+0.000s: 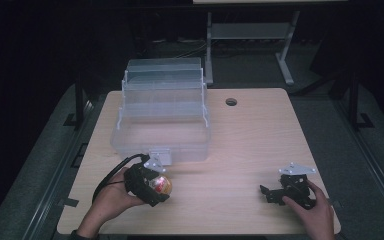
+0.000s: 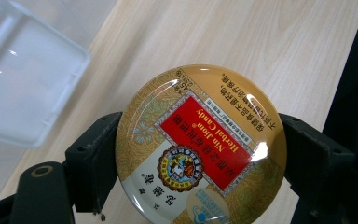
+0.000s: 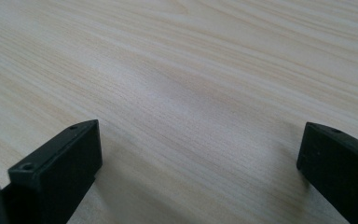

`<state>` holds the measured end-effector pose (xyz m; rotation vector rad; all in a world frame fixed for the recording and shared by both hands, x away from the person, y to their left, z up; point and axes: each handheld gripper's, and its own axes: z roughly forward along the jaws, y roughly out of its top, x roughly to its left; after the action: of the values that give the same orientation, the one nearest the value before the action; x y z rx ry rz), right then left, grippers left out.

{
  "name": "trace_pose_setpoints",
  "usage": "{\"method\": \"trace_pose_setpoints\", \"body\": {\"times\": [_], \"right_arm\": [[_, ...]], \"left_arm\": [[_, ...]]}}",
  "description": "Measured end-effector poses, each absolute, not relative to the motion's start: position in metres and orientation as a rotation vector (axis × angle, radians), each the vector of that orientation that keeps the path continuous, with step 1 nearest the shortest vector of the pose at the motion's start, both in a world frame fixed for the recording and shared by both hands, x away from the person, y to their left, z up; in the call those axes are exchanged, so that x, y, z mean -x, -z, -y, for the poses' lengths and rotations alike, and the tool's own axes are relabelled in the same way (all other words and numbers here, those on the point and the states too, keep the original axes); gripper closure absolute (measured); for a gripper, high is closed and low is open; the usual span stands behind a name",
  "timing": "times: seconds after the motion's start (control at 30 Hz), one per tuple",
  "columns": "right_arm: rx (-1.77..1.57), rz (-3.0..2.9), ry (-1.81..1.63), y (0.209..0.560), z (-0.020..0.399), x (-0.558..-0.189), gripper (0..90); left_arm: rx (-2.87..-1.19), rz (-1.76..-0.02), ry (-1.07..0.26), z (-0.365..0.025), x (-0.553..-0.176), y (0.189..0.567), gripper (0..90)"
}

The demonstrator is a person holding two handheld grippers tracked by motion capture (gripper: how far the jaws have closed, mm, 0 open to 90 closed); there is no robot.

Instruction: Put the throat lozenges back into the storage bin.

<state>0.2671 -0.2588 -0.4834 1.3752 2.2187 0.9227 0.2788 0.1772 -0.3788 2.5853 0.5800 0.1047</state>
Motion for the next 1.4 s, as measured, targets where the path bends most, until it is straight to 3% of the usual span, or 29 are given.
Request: {"method": "trace_pose_setpoints", "body": {"times": [1.4], "right_arm": [[-1.376,-2.22,-0.924,0.483,0.259,-0.267,0.0]], "left_arm": [[-2.545,-0.65,-0.165,-0.193,-0.325,0.339,19.5]]}}
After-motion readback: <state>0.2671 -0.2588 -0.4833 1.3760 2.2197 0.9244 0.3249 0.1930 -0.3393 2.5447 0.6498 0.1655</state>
